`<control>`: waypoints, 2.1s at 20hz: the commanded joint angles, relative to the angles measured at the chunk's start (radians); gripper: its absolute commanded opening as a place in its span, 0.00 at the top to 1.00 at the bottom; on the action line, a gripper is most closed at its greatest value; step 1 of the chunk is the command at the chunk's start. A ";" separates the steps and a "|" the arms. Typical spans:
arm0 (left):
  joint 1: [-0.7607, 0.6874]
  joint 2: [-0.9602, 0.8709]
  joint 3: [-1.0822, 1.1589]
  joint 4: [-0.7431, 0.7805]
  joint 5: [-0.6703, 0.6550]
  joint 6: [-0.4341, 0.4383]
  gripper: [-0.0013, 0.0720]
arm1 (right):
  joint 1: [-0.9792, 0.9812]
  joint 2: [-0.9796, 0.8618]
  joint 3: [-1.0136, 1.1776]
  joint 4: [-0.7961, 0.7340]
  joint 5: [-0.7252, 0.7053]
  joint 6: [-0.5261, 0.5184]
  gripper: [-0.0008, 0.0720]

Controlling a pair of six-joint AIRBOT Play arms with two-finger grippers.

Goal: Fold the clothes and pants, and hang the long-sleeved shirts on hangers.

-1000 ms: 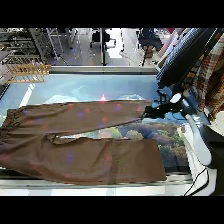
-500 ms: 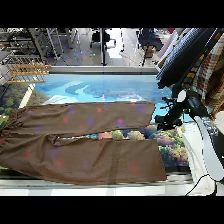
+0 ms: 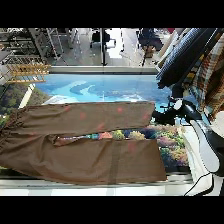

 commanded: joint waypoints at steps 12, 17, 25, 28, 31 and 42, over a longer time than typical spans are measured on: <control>0.000 0.000 0.000 0.008 0.035 0.000 0.16 | -0.023 -0.064 -0.004 0.165 -0.170 -0.039 0.65; 0.000 0.000 0.000 0.008 0.038 0.000 0.16 | -0.023 -0.099 -0.004 0.233 -0.186 -0.080 0.65; 0.001 0.000 0.000 0.041 0.042 -0.008 0.17 | -0.023 -0.037 0.045 -0.011 0.039 -0.072 0.96; 0.000 0.000 0.000 0.253 0.042 -0.171 0.35 | -0.022 0.044 0.025 -0.192 0.229 -0.003 0.96; 0.002 0.000 0.000 0.524 0.018 -0.291 0.35 | -0.022 0.084 -0.029 -0.185 0.288 -0.003 0.58; 0.089 -0.007 -0.001 0.344 -0.092 -0.268 0.35 | -0.220 0.603 -0.708 0.074 0.318 -0.172 0.30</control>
